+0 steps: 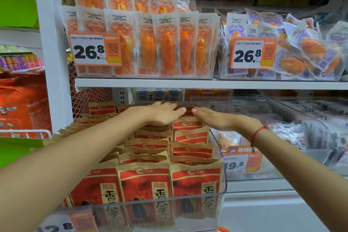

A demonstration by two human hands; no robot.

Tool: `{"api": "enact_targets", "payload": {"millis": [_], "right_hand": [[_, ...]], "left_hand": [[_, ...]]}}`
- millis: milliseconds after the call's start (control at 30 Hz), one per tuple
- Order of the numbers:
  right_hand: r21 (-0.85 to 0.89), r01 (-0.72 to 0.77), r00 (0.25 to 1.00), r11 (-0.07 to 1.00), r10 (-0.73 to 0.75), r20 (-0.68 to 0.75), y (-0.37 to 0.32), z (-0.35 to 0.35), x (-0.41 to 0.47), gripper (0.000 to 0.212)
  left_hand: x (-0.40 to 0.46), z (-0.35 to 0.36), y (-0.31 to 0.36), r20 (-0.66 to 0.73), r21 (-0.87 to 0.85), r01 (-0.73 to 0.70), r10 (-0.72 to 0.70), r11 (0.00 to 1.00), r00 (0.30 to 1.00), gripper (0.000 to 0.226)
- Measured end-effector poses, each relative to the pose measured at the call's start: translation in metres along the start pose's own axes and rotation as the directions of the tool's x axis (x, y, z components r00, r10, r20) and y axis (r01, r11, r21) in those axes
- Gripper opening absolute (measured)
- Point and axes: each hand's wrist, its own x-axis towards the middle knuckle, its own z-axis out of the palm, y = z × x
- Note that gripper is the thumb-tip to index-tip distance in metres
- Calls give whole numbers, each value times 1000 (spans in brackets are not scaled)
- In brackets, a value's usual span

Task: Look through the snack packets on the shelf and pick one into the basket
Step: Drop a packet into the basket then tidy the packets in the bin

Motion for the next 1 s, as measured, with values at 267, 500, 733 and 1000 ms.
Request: {"api": "enact_targets", "payload": {"millis": [267, 500, 733, 1000], "right_hand": [[125, -41, 999, 991, 44, -23, 5, 7, 16, 56], [174, 160, 987, 972, -154, -50, -9, 10, -46, 55], [143, 165, 978, 976, -181, 104, -20, 16, -126, 73], [-147, 270, 954, 952, -285, -92, -7, 24, -90, 57]], "left_hand": [[-6, 3, 3, 67, 87, -59, 53, 995, 996, 61], [-10, 4, 4, -2, 135, -43, 44, 990, 999, 62], [-81, 2, 8, -57, -52, -179, 176, 983, 983, 59], [-127, 20, 19, -52, 148, -174, 183, 974, 982, 59]]}}
